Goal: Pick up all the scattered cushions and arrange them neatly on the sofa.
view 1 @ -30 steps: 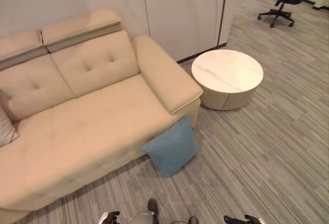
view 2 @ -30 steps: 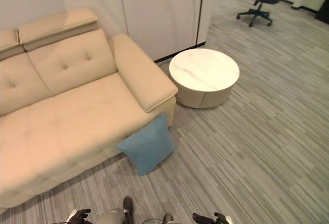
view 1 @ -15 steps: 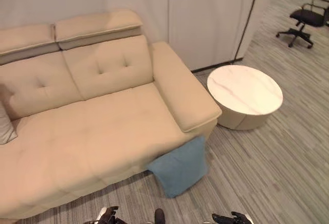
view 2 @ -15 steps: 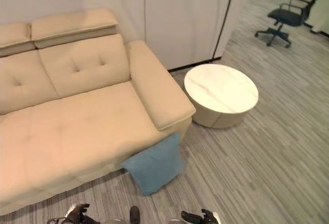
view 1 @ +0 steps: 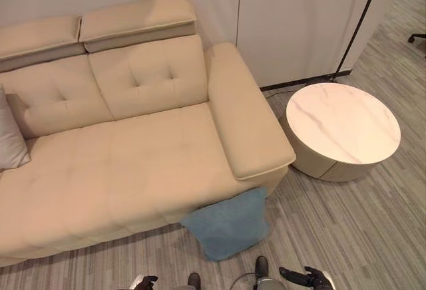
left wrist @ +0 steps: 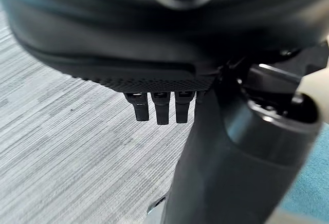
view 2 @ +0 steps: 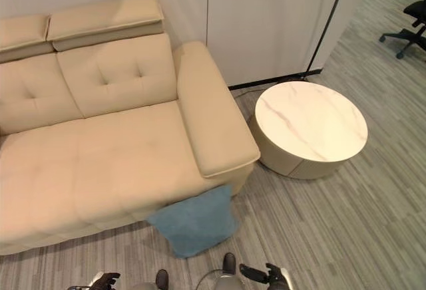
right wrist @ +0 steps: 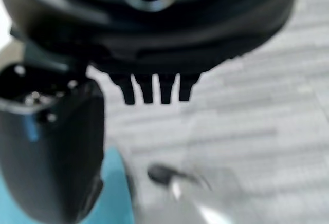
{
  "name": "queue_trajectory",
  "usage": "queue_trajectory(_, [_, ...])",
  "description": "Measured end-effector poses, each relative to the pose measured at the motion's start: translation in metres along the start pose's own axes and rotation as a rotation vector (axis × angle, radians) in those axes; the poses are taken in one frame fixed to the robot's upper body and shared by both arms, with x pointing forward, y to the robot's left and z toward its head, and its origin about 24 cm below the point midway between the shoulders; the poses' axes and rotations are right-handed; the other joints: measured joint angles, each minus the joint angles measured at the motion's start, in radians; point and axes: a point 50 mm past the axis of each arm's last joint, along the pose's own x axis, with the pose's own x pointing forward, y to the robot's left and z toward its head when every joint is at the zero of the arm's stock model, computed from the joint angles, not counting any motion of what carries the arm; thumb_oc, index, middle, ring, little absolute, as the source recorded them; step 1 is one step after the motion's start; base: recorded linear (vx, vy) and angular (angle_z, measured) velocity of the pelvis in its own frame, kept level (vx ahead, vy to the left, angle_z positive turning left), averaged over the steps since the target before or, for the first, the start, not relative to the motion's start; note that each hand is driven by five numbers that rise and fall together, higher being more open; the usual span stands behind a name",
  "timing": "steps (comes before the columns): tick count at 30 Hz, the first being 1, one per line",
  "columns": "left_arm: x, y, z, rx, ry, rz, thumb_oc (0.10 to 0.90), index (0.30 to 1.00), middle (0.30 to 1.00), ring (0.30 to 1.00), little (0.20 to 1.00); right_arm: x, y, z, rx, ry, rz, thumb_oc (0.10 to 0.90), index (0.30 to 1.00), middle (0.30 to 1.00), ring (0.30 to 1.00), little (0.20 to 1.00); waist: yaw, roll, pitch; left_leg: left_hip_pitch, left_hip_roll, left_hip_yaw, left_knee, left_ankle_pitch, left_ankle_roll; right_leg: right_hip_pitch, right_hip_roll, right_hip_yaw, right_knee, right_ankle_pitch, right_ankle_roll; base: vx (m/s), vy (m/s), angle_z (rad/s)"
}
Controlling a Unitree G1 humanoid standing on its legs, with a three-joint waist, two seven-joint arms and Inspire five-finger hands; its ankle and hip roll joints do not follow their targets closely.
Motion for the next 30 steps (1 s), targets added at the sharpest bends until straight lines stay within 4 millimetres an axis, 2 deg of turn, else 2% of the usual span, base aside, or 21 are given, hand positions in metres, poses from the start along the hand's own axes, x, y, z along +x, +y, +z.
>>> queue_trajectory(1, [0.003,0.008,0.016,-0.037,-0.047,0.021,0.800,0.900,0.900,0.900,0.900,0.005,-0.012,0.019,0.039,-0.044,-0.041,0.800,0.900,0.900,0.900,0.900,0.001,0.007,0.032,-0.050,0.003,-0.004,0.026,0.003,-0.003,-0.043,0.001,-0.004,0.022,0.000,-0.002,-0.22,-0.094,0.31])
queue_trajectory(2, [0.005,0.022,0.053,-0.108,-0.152,0.053,0.800,0.900,0.900,0.900,0.900,0.009,-0.031,0.047,0.092,-0.111,-0.110,0.800,0.900,0.900,0.900,0.900,0.001,0.014,0.083,-0.126,-0.004,-0.027,0.049,0.010,-0.015,-0.118,-0.002,-0.015,0.051,0.013,-0.021,-0.23,-0.102,0.30])
queue_trajectory(3, [0.005,0.030,0.074,-0.147,-0.222,0.070,0.800,0.900,0.900,0.900,0.900,0.011,-0.042,0.062,0.127,-0.149,-0.153,0.800,0.900,0.900,0.900,0.900,0.009,0.013,0.114,-0.174,-0.006,-0.031,0.053,0.021,-0.021,-0.169,-0.005,-0.016,0.065,0.019,-0.029,-0.15,-0.076,0.24])
queue_trajectory(5, [0.000,0.044,0.114,-0.221,-0.345,0.092,0.800,0.900,0.900,0.900,0.900,0.010,-0.057,0.094,0.187,-0.228,-0.205,0.800,0.900,0.900,0.900,0.900,0.019,0.011,0.171,-0.214,-0.006,-0.041,0.048,0.043,-0.024,-0.205,-0.004,-0.023,0.070,0.025,-0.035,-0.13,-0.072,0.13])
queue_trajectory(6, [-0.004,0.050,0.131,-0.259,-0.404,0.106,0.800,0.900,0.900,0.900,0.900,0.009,-0.061,0.108,0.214,-0.272,-0.223,0.800,0.900,0.900,0.900,0.900,0.020,0.010,0.195,-0.223,-0.006,-0.045,0.046,0.046,-0.024,-0.213,-0.009,-0.029,0.072,0.025,-0.034,-0.11,-0.054,0.16])
queue_trajectory(7, [-0.005,0.052,0.138,-0.288,-0.426,0.109,0.800,0.900,0.900,0.900,0.900,0.008,-0.062,0.114,0.228,-0.290,-0.229,0.800,0.900,0.900,0.900,0.900,0.019,0.010,0.198,-0.233,-0.007,-0.052,0.044,0.048,-0.024,-0.221,-0.011,-0.034,0.074,0.025,-0.034,-0.07,-0.021,0.21])
queue_trajectory(9, [-0.015,0.062,0.170,-0.375,-0.531,0.122,0.800,0.900,0.900,0.900,0.900,0.004,-0.062,0.135,0.259,-0.361,-0.239,0.800,0.900,0.900,0.900,0.900,0.019,0.009,0.202,-0.280,-0.009,-0.061,0.038,0.068,-0.021,-0.267,-0.013,-0.041,0.078,0.028,-0.034,-0.08,-0.016,0.18])
queue_trajectory(11, [-0.020,0.069,0.186,-0.408,-0.575,0.146,0.800,0.900,0.900,0.900,0.900,0.000,-0.062,0.156,0.273,-0.408,-0.242,0.800,0.900,0.900,0.900,0.900,0.021,0.010,0.206,-0.322,-0.012,-0.066,0.040,0.076,-0.022,-0.307,-0.017,-0.041,0.085,0.028,-0.037,-0.15,-0.029,0.08])
queue_trajectory(14, [-0.034,0.084,0.223,-0.542,-0.652,0.157,0.800,0.900,0.900,0.900,0.900,-0.012,-0.064,0.199,0.363,-0.526,-0.246,0.800,0.900,0.900,0.900,0.900,0.013,0.012,0.223,-0.426,-0.019,-0.070,0.040,0.100,-0.020,-0.414,-0.024,-0.036,0.092,0.051,-0.032,-0.11,-0.007,0.08])
queue_trajectory(18, [-0.056,0.098,0.266,-0.624,-0.756,0.138,0.800,0.900,0.900,0.900,0.900,-0.031,-0.058,0.250,0.413,-0.651,-0.189,0.800,0.900,0.900,0.900,0.900,0.016,0.011,0.267,-0.508,-0.024,-0.074,0.041,0.115,-0.030,-0.496,-0.028,-0.036,0.093,0.074,-0.051,-0.04,0.006,0.03])
queue_trajectory(19, [-0.056,0.099,0.267,-0.616,-0.757,0.140,0.800,0.900,0.900,0.900,0.900,-0.033,-0.057,0.253,0.409,-0.660,-0.185,0.800,0.900,0.900,0.900,0.900,0.016,0.012,0.268,-0.521,-0.025,-0.074,0.041,0.116,-0.029,-0.508,-0.028,-0.036,0.093,0.076,-0.051,0.07,-0.015,0.01])
queue_trajectory(20, [-0.065,0.103,0.282,-0.610,-0.801,0.139,0.800,0.900,0.900,0.900,0.900,-0.042,-0.058,0.272,0.426,-0.714,-0.176,0.800,0.900,0.900,0.900,0.900,0.016,0.013,0.288,-0.534,-0.026,-0.073,0.039,0.117,-0.028,-0.520,-0.029,-0.036,0.093,0.079,-0.053,0.05,-0.019,0.02])
queue_trajectory(22, [-0.073,0.105,0.294,-0.609,-0.834,0.132,0.800,0.900,0.900,0.900,0.900,-0.055,-0.057,0.294,0.473,-0.781,-0.145,0.800,0.900,0.900,0.900,0.900,0.015,0.013,0.295,-0.569,-0.028,-0.074,0.035,0.124,-0.031,-0.557,-0.032,-0.034,0.092,0.084,-0.056,-0.02,-0.004,0.03])
queue_trajectory(26, [-0.090,0.113,0.318,-0.644,-0.891,0.109,0.800,0.900,0.900,0.900,0.900,-0.080,-0.059,0.329,0.568,-0.891,-0.090,0.800,0.900,0.900,0.900,0.900,0.015,0.011,0.298,-0.603,-0.033,-0.075,0.034,0.124,-0.031,-0.591,-0.039,-0.027,0.093,0.084,-0.057,0.00,0.000,0.00])
queue_trajectory(27, [-0.092,0.114,0.320,-0.652,-0.893,0.106,0.800,0.900,0.900,0.900,0.900,-0.081,-0.059,0.330,0.577,-0.896,-0.082,0.800,0.900,0.900,0.900,0.900,0.014,0.011,0.298,-0.605,-0.034,-0.075,0.033,0.124,-0.031,-0.594,-0.039,-0.022,0.093,0.084,-0.057,0.00,0.000,0.00])
queue_trajectory(28, [-0.102,0.116,0.333,-0.664,-0.933,0.080,0.800,0.900,0.900,0.900,0.900,-0.099,-0.057,0.351,0.583,-0.972,-0.049,0.800,0.900,0.900,0.900,0.900,0.014,0.011,0.298,-0.625,-0.040,-0.071,0.027,0.126,-0.028,-0.619,-0.040,-0.011,0.094,0.084,-0.057,0.00,0.000,0.00])
queue_trajectory(30, [-0.116,0.120,0.348,-0.683,-0.980,0.055,0.800,0.900,0.900,0.900,0.900,-0.118,-0.054,0.371,0.521,-1.047,-0.033,0.800,0.900,0.900,0.900,0.900,0.014,0.011,0.298,-0.668,-0.042,-0.070,0.024,0.134,-0.027,-0.663,-0.043,-0.010,0.096,0.088,-0.053,0.00,-0.019,0.01])
